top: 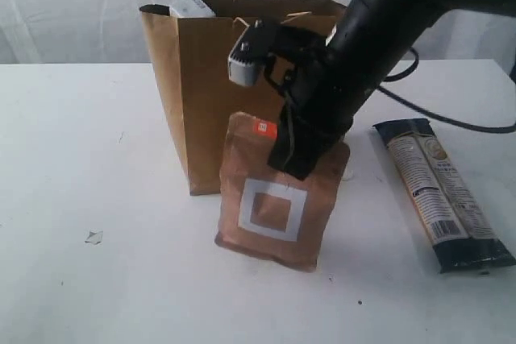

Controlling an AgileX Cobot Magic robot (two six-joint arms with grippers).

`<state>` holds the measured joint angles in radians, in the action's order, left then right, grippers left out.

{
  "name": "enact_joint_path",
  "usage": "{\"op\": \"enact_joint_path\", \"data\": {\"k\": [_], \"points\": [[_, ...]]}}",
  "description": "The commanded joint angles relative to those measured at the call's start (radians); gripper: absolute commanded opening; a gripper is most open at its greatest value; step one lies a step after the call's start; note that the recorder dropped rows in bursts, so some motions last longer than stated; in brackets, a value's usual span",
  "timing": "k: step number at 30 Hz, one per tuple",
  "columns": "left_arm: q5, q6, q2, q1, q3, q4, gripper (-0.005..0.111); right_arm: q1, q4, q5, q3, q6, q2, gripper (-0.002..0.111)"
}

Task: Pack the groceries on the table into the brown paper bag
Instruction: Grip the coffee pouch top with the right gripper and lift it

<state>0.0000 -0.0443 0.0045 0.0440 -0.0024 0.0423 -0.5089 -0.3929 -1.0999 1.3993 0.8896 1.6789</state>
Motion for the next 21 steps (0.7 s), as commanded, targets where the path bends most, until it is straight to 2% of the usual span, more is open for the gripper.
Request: {"op": "enact_joint_path", "data": {"k": [1,5,10,13,17,21], "points": [[0.000,-0.002,-0.005,0.004,0.002,-0.010,0.035,0.002,-0.014,-0.007,0.006,-0.107,-0.140,0.000],[0.000,-0.002,-0.005,0.004,0.002,-0.010,0.035,0.029,-0.009,-0.015,-0.010,-0.136,-0.258,0.000],[0.000,-0.002,-0.005,0.004,0.002,-0.010,0.035,0.108,0.007,0.032,-0.110,-0.178,-0.453,0.000],[0.000,-0.002,-0.005,0.004,0.002,-0.010,0.035,0.163,0.074,0.144,-0.188,-0.222,-0.587,0.000],[0.000,-0.002,-0.005,0.004,0.002,-0.010,0.035,0.180,0.184,0.308,-0.202,-0.294,-0.690,0.000],[0.000,-0.002,-0.005,0.004,0.002,-0.010,0.035,0.180,0.236,0.591,-0.202,-0.294,-0.706,0.000]]}}
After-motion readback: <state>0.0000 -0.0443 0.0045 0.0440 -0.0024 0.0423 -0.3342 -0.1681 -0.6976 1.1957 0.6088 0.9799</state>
